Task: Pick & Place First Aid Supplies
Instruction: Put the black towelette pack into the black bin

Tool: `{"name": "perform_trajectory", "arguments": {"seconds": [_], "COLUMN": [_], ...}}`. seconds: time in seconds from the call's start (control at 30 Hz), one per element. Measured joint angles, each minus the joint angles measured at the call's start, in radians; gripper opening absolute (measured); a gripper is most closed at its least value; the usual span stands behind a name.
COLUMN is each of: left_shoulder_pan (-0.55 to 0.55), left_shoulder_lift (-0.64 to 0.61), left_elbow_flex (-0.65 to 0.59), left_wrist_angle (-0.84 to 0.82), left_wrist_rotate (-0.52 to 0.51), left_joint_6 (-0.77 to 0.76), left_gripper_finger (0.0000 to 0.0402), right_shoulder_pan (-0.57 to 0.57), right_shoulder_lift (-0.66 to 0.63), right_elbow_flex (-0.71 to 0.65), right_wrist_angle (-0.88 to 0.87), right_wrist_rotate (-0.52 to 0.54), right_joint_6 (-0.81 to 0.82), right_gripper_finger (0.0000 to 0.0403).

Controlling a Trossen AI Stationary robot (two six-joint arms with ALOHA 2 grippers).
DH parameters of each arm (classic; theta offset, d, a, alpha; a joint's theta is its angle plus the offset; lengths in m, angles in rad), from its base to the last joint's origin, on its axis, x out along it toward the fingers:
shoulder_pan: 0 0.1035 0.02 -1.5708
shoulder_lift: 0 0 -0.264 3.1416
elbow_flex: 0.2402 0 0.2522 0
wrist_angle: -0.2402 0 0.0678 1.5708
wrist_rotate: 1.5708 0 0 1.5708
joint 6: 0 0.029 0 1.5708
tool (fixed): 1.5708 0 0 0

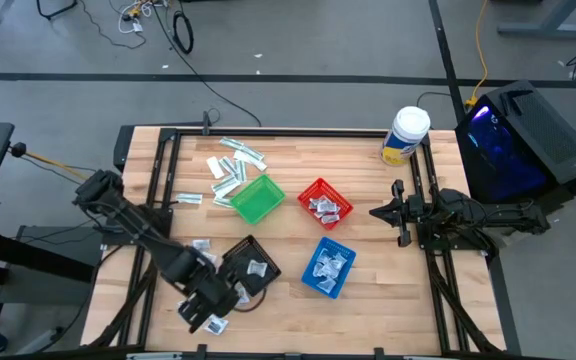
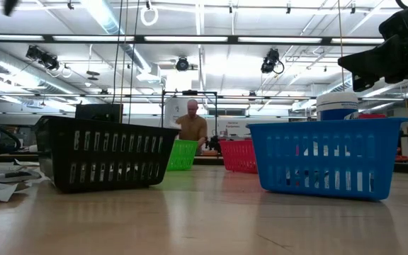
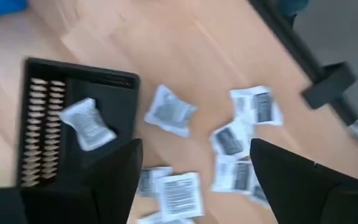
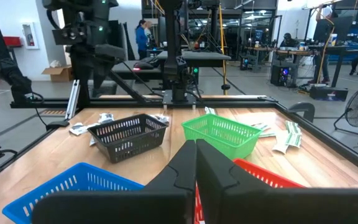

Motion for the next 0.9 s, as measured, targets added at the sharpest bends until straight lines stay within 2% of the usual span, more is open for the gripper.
{"name": "perform_trajectory", "arguments": {"seconds": [0.13,0.27,0.37,0.57,0.77,0.9], "left_shoulder_pan": [-0.035,-0.059,-0.077,-0.148,-0.282,-0.368], "left_shoulder_lift": [0.000,0.000,0.000,0.000,0.000,0.000], "left_elbow_flex": [0.000,0.000,0.000,-0.001,-0.003,-0.046], "left_wrist_angle": [0.000,0.000,-0.005,-0.054,-0.053,-0.027], "left_wrist_rotate": [-0.002,-0.003,-0.003,-0.031,-0.034,-0.028], "left_joint_6": [-0.190,-0.273,-0.265,-0.137,-0.036,-0.032], "left_gripper_finger": [0.0307,0.0307,0.0307,0.0307,0.0307,0.0307], "right_shoulder_pan": [0.000,0.000,0.000,0.000,0.000,0.000], "right_shoulder_lift": [0.000,0.000,0.000,0.000,0.000,0.000], "right_elbow_flex": [0.000,0.000,0.000,0.000,0.000,0.000], "right_wrist_angle": [0.000,0.000,0.000,0.000,0.000,0.000], "right_wrist_rotate": [0.000,0.000,0.000,0.000,0.000,0.000], "right_joint_6": [0.000,0.000,0.000,0.000,0.000,0.000], "right_gripper_finger": [0.0013,0.0013,0.0013,0.0013,0.0013,0.0013]}}
